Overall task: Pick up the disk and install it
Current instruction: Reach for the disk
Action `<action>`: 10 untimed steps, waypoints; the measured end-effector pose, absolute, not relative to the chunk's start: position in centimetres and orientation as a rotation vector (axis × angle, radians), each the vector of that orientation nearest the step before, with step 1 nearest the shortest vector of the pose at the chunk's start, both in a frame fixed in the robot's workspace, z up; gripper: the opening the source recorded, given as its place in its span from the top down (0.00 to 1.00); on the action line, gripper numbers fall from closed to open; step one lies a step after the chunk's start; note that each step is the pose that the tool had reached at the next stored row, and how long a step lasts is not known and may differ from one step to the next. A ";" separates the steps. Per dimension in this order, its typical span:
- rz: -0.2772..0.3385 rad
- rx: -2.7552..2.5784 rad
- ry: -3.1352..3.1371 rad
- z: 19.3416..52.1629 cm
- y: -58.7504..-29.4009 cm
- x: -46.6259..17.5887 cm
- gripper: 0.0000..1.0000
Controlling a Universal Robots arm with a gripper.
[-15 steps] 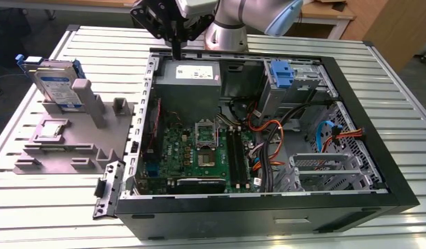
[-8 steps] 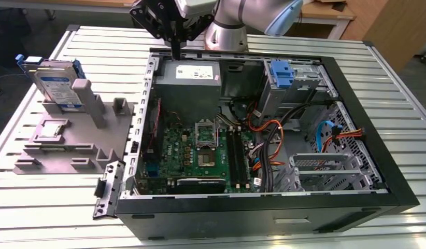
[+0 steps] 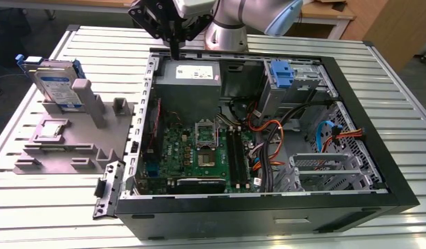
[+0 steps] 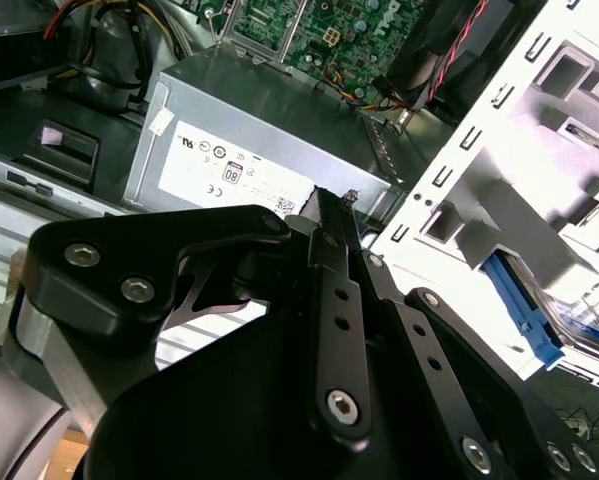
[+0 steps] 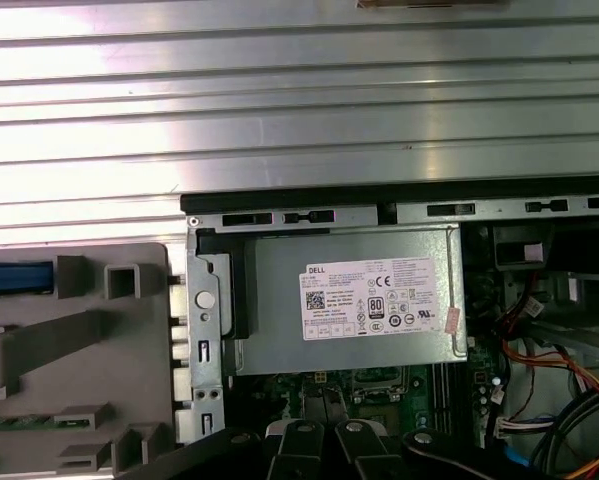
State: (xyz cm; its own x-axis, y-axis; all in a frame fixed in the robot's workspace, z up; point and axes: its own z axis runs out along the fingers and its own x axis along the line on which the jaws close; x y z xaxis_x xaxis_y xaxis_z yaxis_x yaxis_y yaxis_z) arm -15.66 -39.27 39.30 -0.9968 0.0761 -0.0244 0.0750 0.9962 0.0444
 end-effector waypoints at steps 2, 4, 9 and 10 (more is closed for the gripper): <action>0.068 0.118 3.113 39.3 -39.3 -15.7 0.90; 0.067 0.118 3.113 39.3 -39.3 -15.7 0.90; 0.068 0.118 3.113 39.2 -39.3 -15.8 0.90; 0.068 0.118 3.113 39.2 -39.3 -15.9 0.90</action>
